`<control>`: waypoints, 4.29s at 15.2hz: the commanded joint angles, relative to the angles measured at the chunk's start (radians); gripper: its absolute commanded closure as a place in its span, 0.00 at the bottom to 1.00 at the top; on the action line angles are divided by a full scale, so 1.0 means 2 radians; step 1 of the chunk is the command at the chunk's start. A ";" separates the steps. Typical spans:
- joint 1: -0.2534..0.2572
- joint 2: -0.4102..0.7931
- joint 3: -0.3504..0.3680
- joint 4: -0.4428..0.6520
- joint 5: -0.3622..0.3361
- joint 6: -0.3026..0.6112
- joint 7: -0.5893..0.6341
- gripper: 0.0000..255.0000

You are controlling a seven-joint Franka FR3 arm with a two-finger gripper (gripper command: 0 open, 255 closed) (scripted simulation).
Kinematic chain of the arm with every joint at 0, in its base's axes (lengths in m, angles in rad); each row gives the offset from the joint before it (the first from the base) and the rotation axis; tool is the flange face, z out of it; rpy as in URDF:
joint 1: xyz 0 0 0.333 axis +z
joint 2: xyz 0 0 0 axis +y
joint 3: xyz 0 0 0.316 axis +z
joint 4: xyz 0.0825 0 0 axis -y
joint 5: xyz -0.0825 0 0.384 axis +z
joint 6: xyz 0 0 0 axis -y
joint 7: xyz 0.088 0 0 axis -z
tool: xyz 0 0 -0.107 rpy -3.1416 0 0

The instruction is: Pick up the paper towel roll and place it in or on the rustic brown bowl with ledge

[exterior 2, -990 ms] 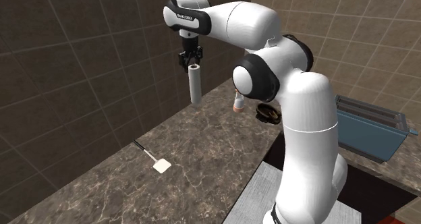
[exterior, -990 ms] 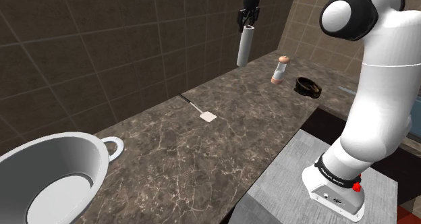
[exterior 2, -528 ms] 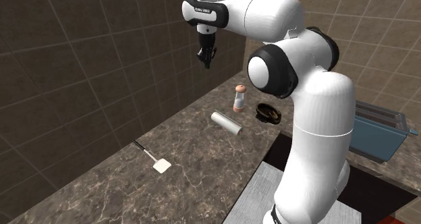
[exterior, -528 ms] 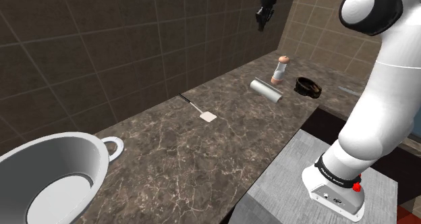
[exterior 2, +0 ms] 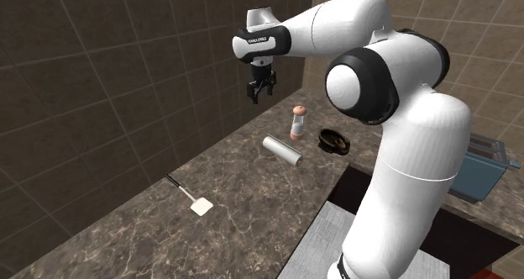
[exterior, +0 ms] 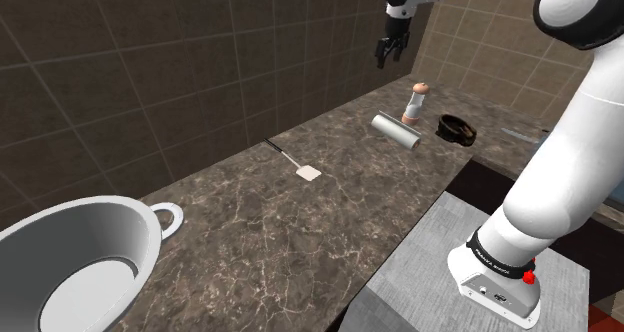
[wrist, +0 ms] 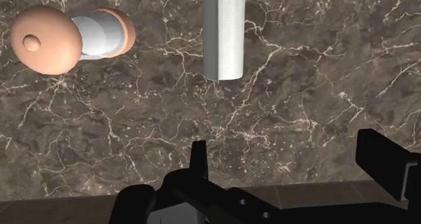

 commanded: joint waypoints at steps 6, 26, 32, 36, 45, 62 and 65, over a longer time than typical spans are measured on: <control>0.008 -0.036 -0.003 -0.164 -0.058 0.142 0.054 0.00; -0.002 0.041 -0.028 -0.305 -0.173 0.370 0.165 0.00; -0.002 0.041 -0.028 -0.305 -0.173 0.370 0.165 0.00; -0.002 0.041 -0.028 -0.305 -0.173 0.370 0.165 1.00; -0.002 0.024 -0.027 -0.303 -0.170 0.351 0.158 1.00; 0.003 -0.059 -0.022 -0.275 -0.154 0.243 0.126 1.00; 0.004 -0.070 -0.021 -0.267 -0.152 0.224 0.121 1.00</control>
